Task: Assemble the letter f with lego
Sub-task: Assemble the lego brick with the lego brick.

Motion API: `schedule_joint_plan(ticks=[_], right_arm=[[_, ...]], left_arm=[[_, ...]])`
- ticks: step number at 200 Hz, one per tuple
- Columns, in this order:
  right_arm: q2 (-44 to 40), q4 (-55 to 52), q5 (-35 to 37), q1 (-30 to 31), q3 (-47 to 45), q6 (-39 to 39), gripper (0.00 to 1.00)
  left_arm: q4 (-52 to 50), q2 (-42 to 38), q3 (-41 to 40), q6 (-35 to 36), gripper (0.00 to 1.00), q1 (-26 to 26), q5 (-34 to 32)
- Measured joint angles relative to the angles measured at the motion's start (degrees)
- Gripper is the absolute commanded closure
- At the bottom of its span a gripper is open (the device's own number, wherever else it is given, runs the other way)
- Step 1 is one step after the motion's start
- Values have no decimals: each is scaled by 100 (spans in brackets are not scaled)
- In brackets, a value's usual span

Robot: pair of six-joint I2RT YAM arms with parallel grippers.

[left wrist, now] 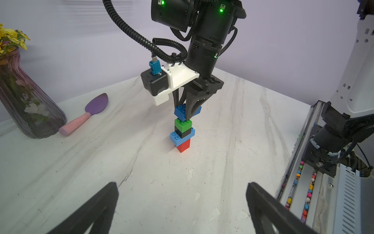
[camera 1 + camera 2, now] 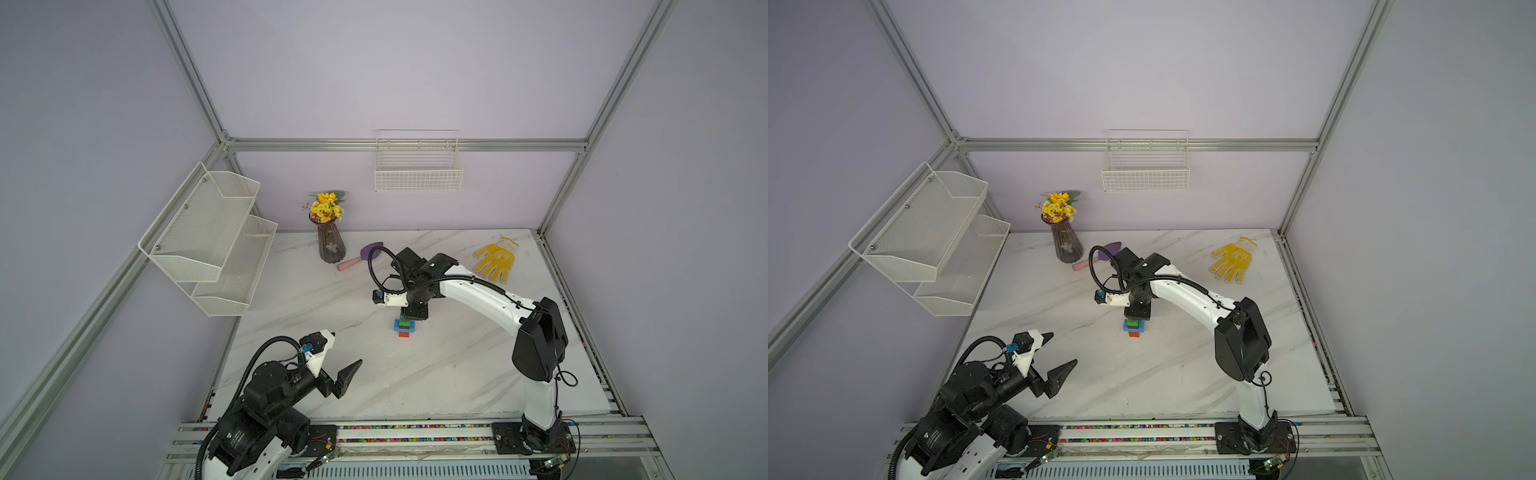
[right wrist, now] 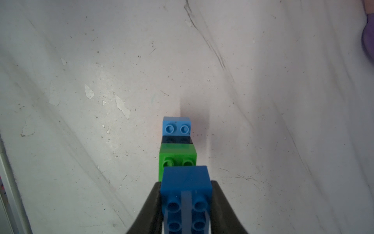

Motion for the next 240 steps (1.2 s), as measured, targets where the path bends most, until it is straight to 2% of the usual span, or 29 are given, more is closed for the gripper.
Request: schedule_joint_plan(ticks=[61, 116, 240], right_arm=[[0, -192, -55, 0, 24, 4, 93], [11, -350, -149, 2, 400, 55, 93], [450, -841, -63, 35, 852, 420, 93]], left_arm=[[0, 11, 0, 0, 0, 0, 4], [0, 24, 0, 0, 0, 0, 11], [0, 24, 0, 0, 0, 0, 35]])
